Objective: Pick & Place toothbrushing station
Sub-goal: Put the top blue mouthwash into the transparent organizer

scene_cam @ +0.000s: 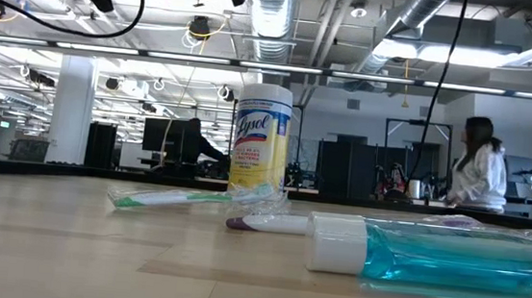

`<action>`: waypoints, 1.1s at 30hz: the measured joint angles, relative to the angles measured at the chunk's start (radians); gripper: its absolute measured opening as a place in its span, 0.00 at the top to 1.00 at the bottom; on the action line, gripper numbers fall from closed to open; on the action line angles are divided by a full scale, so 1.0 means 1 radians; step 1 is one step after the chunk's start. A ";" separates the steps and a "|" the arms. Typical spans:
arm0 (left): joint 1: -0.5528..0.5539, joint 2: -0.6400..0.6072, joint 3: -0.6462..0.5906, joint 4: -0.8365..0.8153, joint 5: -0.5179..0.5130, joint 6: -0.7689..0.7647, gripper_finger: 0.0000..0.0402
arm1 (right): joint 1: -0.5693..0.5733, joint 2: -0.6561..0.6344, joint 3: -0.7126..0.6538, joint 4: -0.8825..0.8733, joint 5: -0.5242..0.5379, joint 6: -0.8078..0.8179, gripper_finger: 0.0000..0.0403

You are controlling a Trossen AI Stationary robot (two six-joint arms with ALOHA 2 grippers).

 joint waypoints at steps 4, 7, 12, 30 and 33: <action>0.000 0.000 0.000 0.003 0.004 0.000 0.64 | 0.000 0.000 0.000 0.000 0.000 0.000 0.71; 0.000 0.000 0.000 0.006 0.004 0.000 0.64 | 0.000 0.000 0.000 0.000 0.000 0.000 0.71; 0.000 0.000 0.000 0.010 0.004 0.001 0.64 | 0.000 0.001 0.000 -0.001 0.000 0.000 0.71; 0.000 0.002 0.001 0.015 0.003 -0.001 0.77 | 0.000 0.003 0.000 0.019 -0.001 0.001 0.71; 0.000 0.008 0.001 0.017 0.002 -0.002 0.79 | 0.000 0.003 0.000 0.019 -0.001 0.001 0.70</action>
